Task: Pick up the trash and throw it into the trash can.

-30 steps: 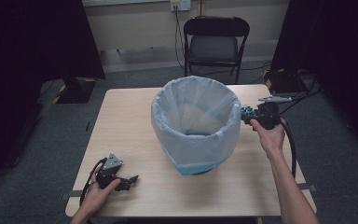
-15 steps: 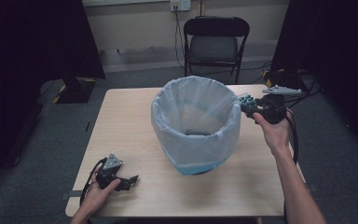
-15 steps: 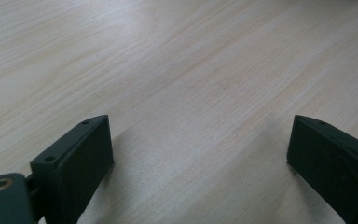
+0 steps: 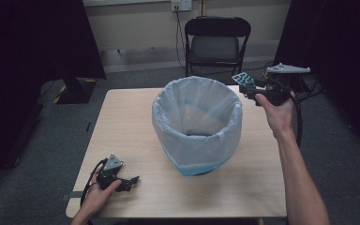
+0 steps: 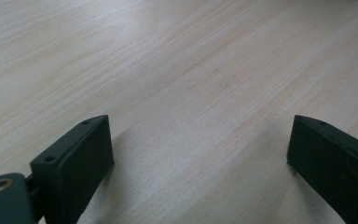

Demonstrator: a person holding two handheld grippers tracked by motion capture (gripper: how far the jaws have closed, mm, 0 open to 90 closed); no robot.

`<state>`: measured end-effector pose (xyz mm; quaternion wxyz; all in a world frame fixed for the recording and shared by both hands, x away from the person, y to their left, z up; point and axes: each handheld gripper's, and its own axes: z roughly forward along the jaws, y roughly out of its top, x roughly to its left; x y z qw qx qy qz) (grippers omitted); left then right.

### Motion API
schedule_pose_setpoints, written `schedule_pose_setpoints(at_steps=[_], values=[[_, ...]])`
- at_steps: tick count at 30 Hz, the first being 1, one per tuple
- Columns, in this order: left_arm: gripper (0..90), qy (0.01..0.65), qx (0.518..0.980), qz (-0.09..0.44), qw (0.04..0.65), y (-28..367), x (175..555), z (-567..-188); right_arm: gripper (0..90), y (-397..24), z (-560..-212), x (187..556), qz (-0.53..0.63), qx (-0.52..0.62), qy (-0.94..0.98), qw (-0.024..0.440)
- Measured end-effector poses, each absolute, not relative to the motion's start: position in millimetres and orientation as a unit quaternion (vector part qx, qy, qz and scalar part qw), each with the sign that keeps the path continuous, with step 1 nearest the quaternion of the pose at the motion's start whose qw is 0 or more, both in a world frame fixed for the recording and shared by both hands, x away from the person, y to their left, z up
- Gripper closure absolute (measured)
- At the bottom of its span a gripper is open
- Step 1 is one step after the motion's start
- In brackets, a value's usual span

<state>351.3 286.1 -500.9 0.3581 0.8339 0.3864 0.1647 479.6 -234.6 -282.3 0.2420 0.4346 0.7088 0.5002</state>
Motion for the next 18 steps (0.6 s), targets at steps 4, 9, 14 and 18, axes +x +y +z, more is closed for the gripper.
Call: schedule_pose_setpoints(at_steps=[4,9,14,18], values=[[6.4,0.386,0.834,0.165,0.358,286.1,351.3,-500.9,33.8,-223.2,-267.1,481.5,0.521,0.416,0.707,0.235],[6.4,0.386,0.834,0.165,0.358,286.1,351.3,-500.9,33.8,-203.1,-255.1,474.8,0.572,0.368,0.710,0.182],[6.4,0.386,0.834,0.165,0.359,286.1,351.3,-500.9,33.8,-186.2,-252.2,462.0,0.570,0.340,0.730,0.165],[6.4,0.386,0.834,0.165,0.359,286.1,351.3,-500.9,33.8,-171.2,-247.3,446.1,0.575,0.307,0.747,0.135]])
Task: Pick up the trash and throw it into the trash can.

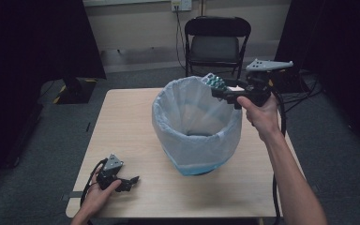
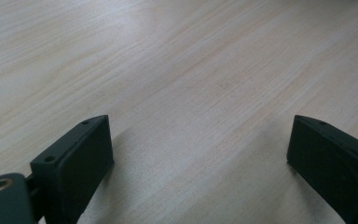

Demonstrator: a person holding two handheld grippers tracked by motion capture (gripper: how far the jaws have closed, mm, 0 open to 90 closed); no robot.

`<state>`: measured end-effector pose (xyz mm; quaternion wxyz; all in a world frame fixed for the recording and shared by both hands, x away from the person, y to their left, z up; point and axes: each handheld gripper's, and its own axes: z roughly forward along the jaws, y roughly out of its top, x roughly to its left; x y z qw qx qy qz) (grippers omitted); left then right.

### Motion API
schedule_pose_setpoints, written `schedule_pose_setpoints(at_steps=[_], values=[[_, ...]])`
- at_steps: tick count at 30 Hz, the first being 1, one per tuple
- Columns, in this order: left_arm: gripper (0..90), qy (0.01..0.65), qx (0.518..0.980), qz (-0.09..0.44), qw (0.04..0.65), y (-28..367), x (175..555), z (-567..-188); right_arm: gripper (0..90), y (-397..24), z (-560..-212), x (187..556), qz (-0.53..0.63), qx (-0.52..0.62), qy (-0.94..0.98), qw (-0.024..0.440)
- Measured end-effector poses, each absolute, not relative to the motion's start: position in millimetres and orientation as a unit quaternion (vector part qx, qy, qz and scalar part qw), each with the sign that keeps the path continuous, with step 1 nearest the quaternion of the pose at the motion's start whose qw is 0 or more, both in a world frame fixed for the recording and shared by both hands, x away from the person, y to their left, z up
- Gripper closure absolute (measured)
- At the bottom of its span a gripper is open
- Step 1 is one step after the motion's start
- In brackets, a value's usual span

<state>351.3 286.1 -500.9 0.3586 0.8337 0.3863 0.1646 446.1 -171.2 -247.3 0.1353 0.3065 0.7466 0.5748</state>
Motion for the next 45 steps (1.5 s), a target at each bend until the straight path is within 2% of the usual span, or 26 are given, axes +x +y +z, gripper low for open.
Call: schedule_pose_setpoints(at_steps=[9,13,20,33,36,37,45], values=[[6.4,0.386,0.834,0.165,0.358,286.1,351.3,-500.9,33.7,-142.6,-254.2,428.5,0.541,0.267,0.790,0.106],[6.4,0.386,0.834,0.165,0.358,286.1,351.3,-500.9,32.6,-137.7,-255.7,424.0,0.538,0.269,0.788,0.133],[6.5,0.386,0.834,0.165,0.359,286.1,351.3,-500.9,27.4,-139.5,-255.8,425.8,0.539,0.278,0.782,0.144],[6.4,0.386,0.834,0.165,0.358,286.1,351.3,-500.9,32.5,-152.8,-252.9,433.7,0.538,0.288,0.776,0.159],[6.4,0.386,0.834,0.165,0.358,286.1,351.2,-500.8,31.0,-158.4,-251.1,439.2,0.538,0.297,0.771,0.166],[6.4,0.386,0.834,0.164,0.358,286.1,351.3,-500.8,24.3,-162.8,-251.3,444.7,0.534,0.312,0.766,0.176],[6.4,0.386,0.834,0.165,0.359,286.1,351.3,-500.9,20.4,-175.0,-255.6,462.9,0.534,0.354,0.740,0.208]])
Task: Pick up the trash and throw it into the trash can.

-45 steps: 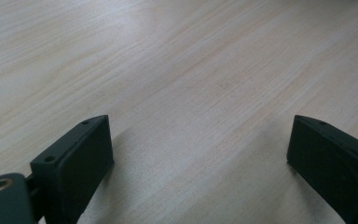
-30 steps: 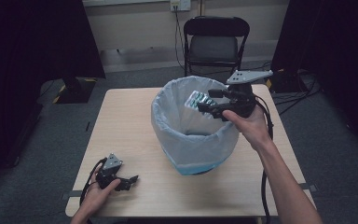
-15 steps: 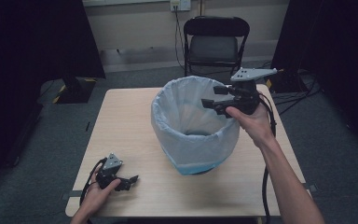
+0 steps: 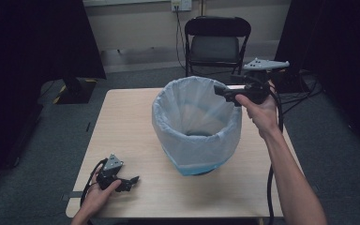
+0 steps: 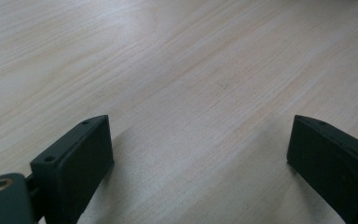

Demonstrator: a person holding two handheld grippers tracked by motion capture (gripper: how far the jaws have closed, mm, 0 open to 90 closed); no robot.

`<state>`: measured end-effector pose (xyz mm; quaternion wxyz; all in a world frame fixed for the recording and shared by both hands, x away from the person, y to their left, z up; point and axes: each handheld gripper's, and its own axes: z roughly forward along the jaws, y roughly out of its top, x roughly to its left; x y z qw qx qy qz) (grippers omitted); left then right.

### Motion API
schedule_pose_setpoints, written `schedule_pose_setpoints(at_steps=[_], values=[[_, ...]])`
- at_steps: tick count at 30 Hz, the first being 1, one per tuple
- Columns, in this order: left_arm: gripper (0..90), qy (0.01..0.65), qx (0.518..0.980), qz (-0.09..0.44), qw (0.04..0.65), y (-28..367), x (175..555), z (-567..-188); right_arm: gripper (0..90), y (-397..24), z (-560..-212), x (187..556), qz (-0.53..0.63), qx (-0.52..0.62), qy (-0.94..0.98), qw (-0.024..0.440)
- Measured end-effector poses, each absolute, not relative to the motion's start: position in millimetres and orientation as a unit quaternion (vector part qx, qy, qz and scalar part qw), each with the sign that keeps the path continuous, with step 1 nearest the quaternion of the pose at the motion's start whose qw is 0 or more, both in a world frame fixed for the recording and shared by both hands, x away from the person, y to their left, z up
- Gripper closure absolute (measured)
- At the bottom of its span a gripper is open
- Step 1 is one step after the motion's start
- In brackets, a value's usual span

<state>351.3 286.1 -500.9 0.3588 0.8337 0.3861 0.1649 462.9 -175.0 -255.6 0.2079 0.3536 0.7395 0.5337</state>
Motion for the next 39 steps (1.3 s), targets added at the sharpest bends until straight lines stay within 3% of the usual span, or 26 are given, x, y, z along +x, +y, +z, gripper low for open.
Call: schedule_pose_setpoints(at_steps=[18,30,39], values=[[6.4,0.386,0.834,0.165,0.359,286.1,351.3,-500.9,16.5,-209.5,-266.4,497.7,0.482,0.457,0.700,0.262],[6.5,0.386,0.834,0.165,0.358,286.1,351.3,-500.9,17.7,-234.1,-288.3,493.5,0.448,0.489,0.691,0.285],[6.4,0.386,0.834,0.165,0.358,286.1,351.3,-500.9,19.8,-245.6,-323.7,471.5,0.414,0.516,0.686,0.305]])
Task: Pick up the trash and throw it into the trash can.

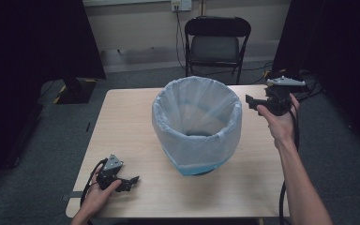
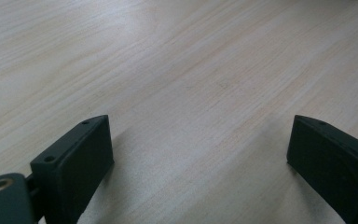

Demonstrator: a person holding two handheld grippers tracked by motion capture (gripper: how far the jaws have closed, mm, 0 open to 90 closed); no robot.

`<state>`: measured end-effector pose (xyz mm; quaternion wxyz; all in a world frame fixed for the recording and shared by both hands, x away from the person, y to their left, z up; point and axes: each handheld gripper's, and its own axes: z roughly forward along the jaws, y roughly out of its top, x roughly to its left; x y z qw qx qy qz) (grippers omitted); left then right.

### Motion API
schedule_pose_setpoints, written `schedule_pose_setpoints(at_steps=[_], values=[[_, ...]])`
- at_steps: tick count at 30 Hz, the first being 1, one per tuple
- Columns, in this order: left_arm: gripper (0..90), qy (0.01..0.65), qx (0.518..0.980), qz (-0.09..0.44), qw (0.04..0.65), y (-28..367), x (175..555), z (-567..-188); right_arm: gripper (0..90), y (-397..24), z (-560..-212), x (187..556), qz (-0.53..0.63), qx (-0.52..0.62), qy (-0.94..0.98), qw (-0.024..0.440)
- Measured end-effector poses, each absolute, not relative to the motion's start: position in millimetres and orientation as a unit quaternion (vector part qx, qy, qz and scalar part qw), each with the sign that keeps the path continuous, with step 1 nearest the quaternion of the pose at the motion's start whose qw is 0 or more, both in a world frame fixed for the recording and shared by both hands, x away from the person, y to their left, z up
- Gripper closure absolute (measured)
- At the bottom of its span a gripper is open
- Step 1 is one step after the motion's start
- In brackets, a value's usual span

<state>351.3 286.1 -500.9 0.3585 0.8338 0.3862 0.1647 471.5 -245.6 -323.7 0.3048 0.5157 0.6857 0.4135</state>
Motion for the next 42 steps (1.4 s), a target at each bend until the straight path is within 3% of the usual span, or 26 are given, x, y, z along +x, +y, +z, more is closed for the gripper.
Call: schedule_pose_setpoints(at_steps=[17,42], values=[[6.5,0.387,0.834,0.165,0.358,286.1,351.1,-500.9,18.6,-257.2,-365.6,431.0,0.395,0.523,0.692,0.302],[6.5,0.387,0.834,0.165,0.358,286.1,351.1,-500.9,18.0,-258.6,-444.0,391.8,0.380,0.530,0.716,0.249]])
